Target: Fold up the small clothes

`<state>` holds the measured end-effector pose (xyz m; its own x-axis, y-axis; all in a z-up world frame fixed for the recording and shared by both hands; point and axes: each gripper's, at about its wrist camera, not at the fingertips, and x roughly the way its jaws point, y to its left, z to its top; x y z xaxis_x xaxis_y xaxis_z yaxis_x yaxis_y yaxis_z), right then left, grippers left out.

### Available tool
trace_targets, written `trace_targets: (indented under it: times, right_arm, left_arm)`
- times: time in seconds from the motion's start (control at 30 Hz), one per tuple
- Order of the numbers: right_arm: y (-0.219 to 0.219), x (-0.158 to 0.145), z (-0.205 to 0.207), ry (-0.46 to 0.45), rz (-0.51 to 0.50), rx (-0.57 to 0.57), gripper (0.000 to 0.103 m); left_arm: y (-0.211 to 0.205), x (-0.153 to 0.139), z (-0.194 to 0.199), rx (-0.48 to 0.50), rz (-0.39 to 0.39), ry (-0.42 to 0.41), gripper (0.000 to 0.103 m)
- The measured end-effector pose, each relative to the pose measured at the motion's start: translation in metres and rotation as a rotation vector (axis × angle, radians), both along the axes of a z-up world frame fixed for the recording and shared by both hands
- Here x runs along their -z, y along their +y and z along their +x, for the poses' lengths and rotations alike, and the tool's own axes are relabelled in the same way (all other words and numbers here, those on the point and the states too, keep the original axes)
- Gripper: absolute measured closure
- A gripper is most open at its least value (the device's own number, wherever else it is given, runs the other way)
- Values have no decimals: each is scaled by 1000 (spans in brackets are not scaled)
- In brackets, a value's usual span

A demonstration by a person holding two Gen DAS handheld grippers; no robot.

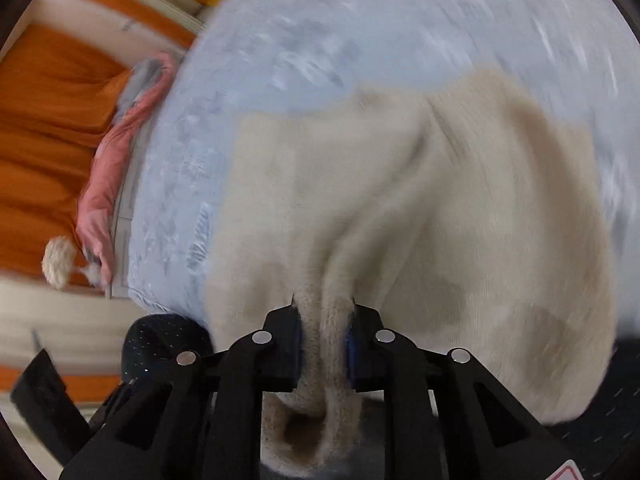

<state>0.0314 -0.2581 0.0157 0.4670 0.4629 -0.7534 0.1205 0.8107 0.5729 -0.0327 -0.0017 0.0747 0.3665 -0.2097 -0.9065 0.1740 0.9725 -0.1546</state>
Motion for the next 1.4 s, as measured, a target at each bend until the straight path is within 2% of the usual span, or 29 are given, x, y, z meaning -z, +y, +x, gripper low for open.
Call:
trace_targets:
  times: [0.07, 0.13, 0.2, 0.23, 0.27, 0.3, 0.33, 0.37, 0.4, 0.43, 0.5, 0.57, 0.6, 0.77, 0.83, 0.9, 0.93, 0.97, 1.0, 1.1, 1.13, 1.17, 1.27, 1.3, 1.33, 1.4]
  right_arm:
    - [-23, -38, -25, -123, 38, 48, 89]
    - [-55, -45, -50, -160, -37, 137, 89]
    - [-80, -11, -55, -34, -161, 178, 86]
    - [-92, 26, -52, 109, -218, 163, 85]
    - [-100, 51, -53, 218, -249, 167, 85]
    - [-109, 63, -62, 264, -220, 203, 84]
    - [-113, 57, -70, 224, -170, 231, 78]
    - [-117, 43, -82, 163, -136, 272, 77]
    - [-119, 29, -93, 113, -138, 312, 72]
    - [-122, 19, -102, 77, -139, 346, 59]
    - [-123, 10, -112, 50, -114, 362, 57]
    - [-120, 17, -107, 74, -44, 301, 57]
    - [-112, 23, -103, 89, -41, 269, 57]
    - [-91, 43, -76, 141, -123, 154, 57]
    - [-84, 40, -63, 140, -156, 115, 87]
    - [-83, 7, -71, 12, -147, 104, 88]
    - [-88, -10, -77, -30, -150, 120, 88]
    - [-94, -14, -81, -40, -151, 139, 88]
    - [-103, -13, -84, -31, -143, 165, 88]
    - [-118, 30, -84, 137, -168, 174, 87]
    - [-118, 43, -86, 182, -145, 162, 85]
    - [-118, 47, -89, 176, -117, 167, 83]
    - [-116, 34, -93, 89, -94, 201, 67]
    - [-116, 31, -91, 79, -97, 210, 56]
    - [-116, 29, -86, 69, -102, 216, 51]
    - [-113, 37, -72, 95, -106, 185, 51]
  left_arm:
    - [1, -8, -3, 6, -26, -19, 26]
    - [-2, -10, -4, 16, -38, -30, 23]
    - [-12, -1, -3, 38, -33, -14, 22]
    - [-17, 3, -1, 48, -30, 2, 22]
    - [-24, 10, 0, 63, -30, 34, 22]
    - [-30, 13, 0, 79, -35, 56, 22]
    - [-35, 13, -1, 89, -36, 60, 22]
    - [-38, 11, -3, 96, -33, 53, 22]
    - [-41, 8, -3, 103, -30, 44, 22]
    - [-43, 5, -4, 112, -30, 33, 22]
    - [-47, 6, -3, 117, -22, 32, 21]
    - [-52, 10, 1, 121, -18, 46, 21]
    - [-56, 12, 3, 119, -14, 57, 21]
    - [-79, 12, 14, 132, -4, 45, 21]
    - [-90, 15, 17, 147, 37, 41, 21]
    - [-100, 23, 20, 173, 102, 50, 21]
    - [-105, 32, 21, 193, 148, 68, 21]
    - [-107, 40, 22, 200, 174, 85, 21]
    - [-107, 46, 22, 199, 176, 101, 20]
    - [-107, 63, 20, 201, 170, 153, 20]
    - [-107, 66, 18, 202, 174, 160, 20]
    - [-107, 69, 16, 203, 187, 161, 20]
    - [-105, 67, 11, 200, 183, 139, 22]
    - [-104, 64, 10, 196, 172, 139, 21]
    - [-104, 62, 10, 194, 160, 138, 21]
    - [-105, 52, 8, 188, 142, 123, 21]
